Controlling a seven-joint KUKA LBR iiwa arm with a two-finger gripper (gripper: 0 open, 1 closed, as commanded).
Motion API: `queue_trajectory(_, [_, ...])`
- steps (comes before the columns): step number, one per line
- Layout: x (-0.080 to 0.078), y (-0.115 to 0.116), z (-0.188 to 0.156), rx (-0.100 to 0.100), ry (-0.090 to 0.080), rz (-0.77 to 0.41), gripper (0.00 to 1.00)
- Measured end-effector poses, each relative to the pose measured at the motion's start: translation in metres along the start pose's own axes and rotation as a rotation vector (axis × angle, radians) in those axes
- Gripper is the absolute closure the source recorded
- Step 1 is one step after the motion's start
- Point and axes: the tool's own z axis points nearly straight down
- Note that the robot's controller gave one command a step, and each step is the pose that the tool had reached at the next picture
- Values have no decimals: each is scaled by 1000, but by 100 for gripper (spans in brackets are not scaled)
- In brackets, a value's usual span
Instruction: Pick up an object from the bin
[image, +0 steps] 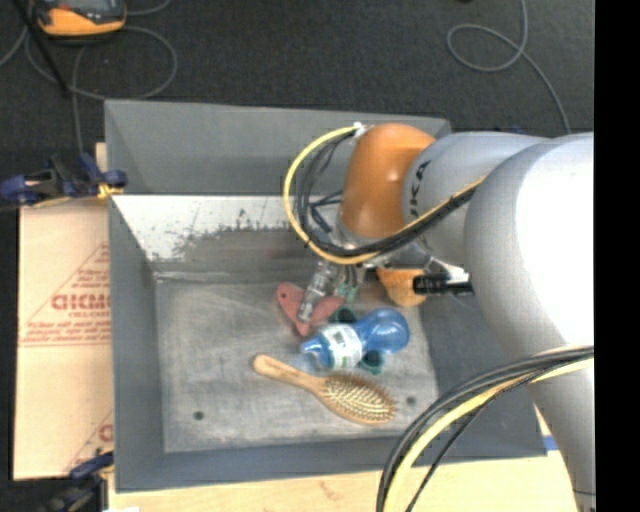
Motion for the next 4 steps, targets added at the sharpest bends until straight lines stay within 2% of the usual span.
queue_trajectory(1, [0, 0, -3, 0, -2, -1, 100])
queue_trajectory(2, [1, -1, -14, 3, 4, -2, 100])
queue_trajectory(4, [-1, 0, -42, 1, -2, -3, 100])
